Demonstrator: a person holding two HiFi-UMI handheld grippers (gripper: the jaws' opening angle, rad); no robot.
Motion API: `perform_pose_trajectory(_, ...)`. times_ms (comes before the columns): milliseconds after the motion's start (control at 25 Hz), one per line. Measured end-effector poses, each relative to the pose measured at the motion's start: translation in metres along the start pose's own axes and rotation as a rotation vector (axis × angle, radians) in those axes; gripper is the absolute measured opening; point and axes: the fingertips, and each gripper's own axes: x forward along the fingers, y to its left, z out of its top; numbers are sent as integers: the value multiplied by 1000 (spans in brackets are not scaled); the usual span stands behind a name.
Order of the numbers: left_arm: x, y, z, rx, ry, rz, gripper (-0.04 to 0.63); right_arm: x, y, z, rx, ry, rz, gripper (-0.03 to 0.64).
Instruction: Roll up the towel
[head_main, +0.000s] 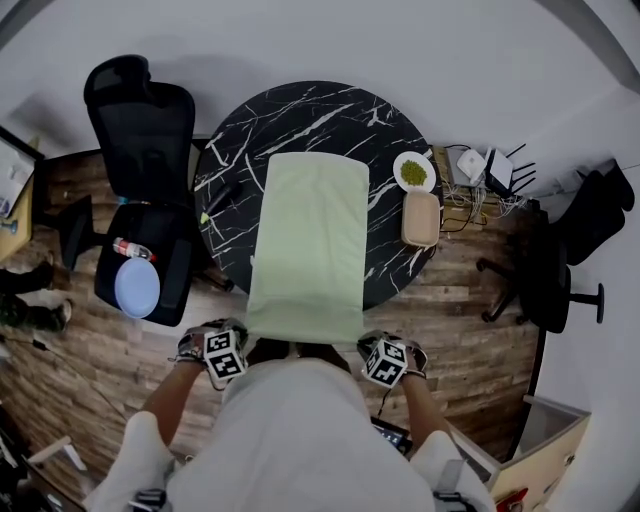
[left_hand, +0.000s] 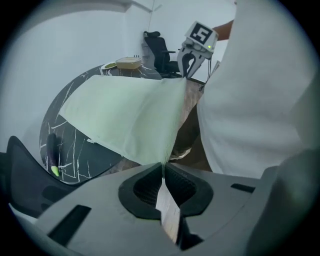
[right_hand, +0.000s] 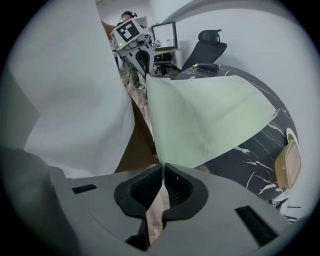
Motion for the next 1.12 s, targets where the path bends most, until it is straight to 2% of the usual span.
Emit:
perform_pose_trajectory(160, -25, 15, 12, -19, -12, 11, 17, -30, -18, 16, 38, -58, -22, 9)
perform_pose_trajectory(360, -46, 71, 34, -39, -43, 100, 17, -62, -85, 45, 67, -145, -157, 9)
perform_pose_trajectory(600, -31, 156, 55, -46, -8, 219, 17, -53, -168, 67, 47, -98, -274, 11)
perform_pose_trajectory(720, -14, 191, 61, -51, 31, 268, 17, -35, -199, 72, 80, -72, -314, 11)
perform_pose_trajectory(800, -4, 210, 63, -93, 30, 308, 22, -30, -219, 74, 120, -78, -385, 37)
perform_pose_trajectory(840, -1, 215, 64, -119, 17, 325, 66, -30, -225, 75, 135, -88, -427, 80)
perform_pose_trajectory(880, 0, 216, 65, -138, -5, 338, 155, -32, -228, 76, 145, -101, -464, 112)
perform_pose_trajectory(920, 0, 214, 66, -148, -31, 347, 190, -34, -227, 76, 146, -111, -492, 118)
perform_pose_trajectory(1040, 0, 201, 63, -140, -76, 355, 201, -35, -212, 64, 104, -100, -525, 117)
perform_pose_trajectory(1120, 3, 190, 55, -139, -76, 341, 222, -30, -196, 56, 85, -97, -503, 114)
